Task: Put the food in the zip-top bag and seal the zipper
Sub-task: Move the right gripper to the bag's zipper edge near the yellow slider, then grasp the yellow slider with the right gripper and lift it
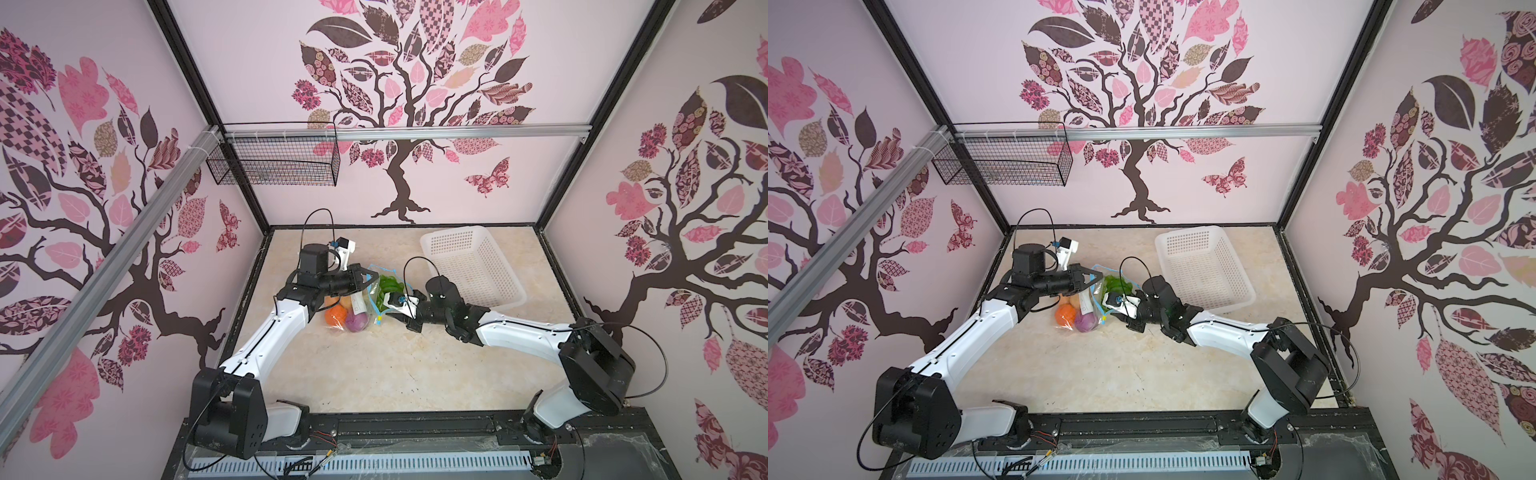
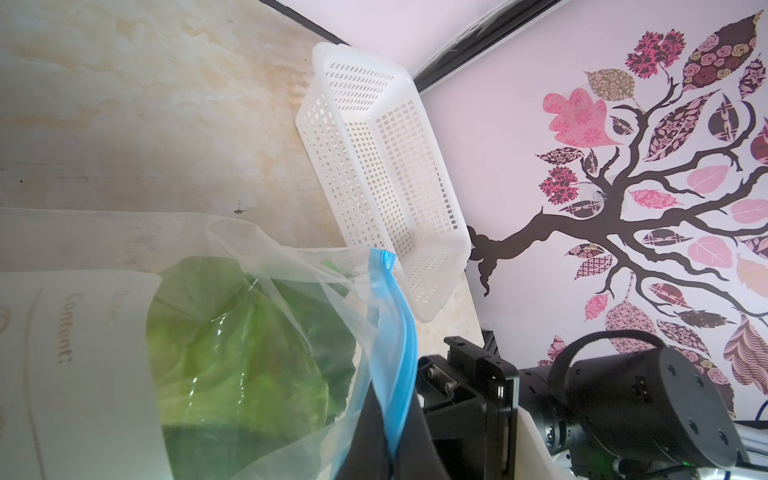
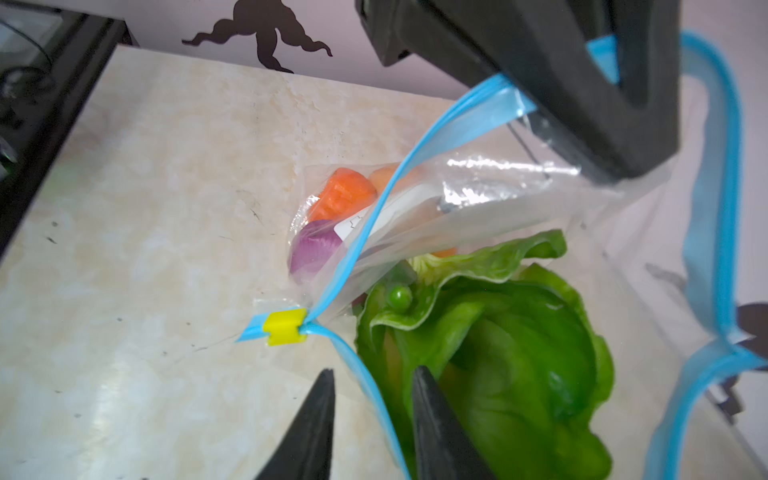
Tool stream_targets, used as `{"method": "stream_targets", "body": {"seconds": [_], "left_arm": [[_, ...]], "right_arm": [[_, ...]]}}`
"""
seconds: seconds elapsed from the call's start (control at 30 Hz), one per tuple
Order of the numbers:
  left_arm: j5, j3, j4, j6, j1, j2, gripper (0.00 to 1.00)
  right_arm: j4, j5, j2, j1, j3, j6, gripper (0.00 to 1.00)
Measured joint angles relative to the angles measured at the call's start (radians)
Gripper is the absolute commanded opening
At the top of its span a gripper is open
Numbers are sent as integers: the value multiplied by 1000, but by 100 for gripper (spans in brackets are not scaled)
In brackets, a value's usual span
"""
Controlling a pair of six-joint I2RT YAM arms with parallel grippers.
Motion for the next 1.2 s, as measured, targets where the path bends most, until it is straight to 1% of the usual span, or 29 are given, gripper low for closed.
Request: {"method": "stream_targets", "body": {"seconds": [0.1, 0.13, 0.2, 0.27, 0.3, 0.33, 0.37, 0.4, 0.47, 0.57, 0.63, 0.7, 0.9, 1.03, 1.1, 1.2], "left_arm": [[3, 0, 0, 0, 0, 0, 0], [4, 0, 0, 0, 0, 0, 0], [6, 0, 0, -1, 0, 0, 0], [10, 0, 0, -1, 0, 0, 0], [10, 0, 0, -1, 0, 0, 0], [10, 0, 0, -1, 0, 0, 0], [10, 0, 0, -1, 0, 0, 0], [11, 0, 0, -1, 0, 0, 0], [13, 0, 0, -1, 0, 0, 0], [14, 0, 0, -1, 0, 0, 0], [17, 0, 0, -1, 0, 0, 0], [18, 0, 0, -1, 0, -1, 0], [19, 0, 0, -3, 0, -3, 0], [19, 0, 0, -3, 0, -8, 0], [19, 0, 0, -3, 0, -12, 0], [19, 0, 0, -3, 0, -15, 0]], "right_arm": [[6, 27, 0, 0, -6, -17, 40], [8, 34, 0, 0, -6, -23, 37], [14, 47, 2, 0, -6, -36, 28], [14, 60, 6, 0, -5, -45, 13], [14, 61, 9, 0, -5, -48, 8], [13, 64, 13, 0, -5, -56, 6], [12, 63, 14, 0, -4, -58, 6], [12, 60, 15, 0, -4, -61, 9], [12, 55, 16, 0, -4, -64, 20], [14, 50, 17, 0, -4, -59, 29], [13, 48, 19, 0, -4, -56, 33], [12, 45, 21, 0, -4, -51, 33], [13, 40, 28, 0, -4, -42, 22], [10, 36, 49, 0, -4, -36, 20], [8, 33, 56, 0, -4, -32, 15], [5, 32, 57, 0, -4, -14, 1]]}}
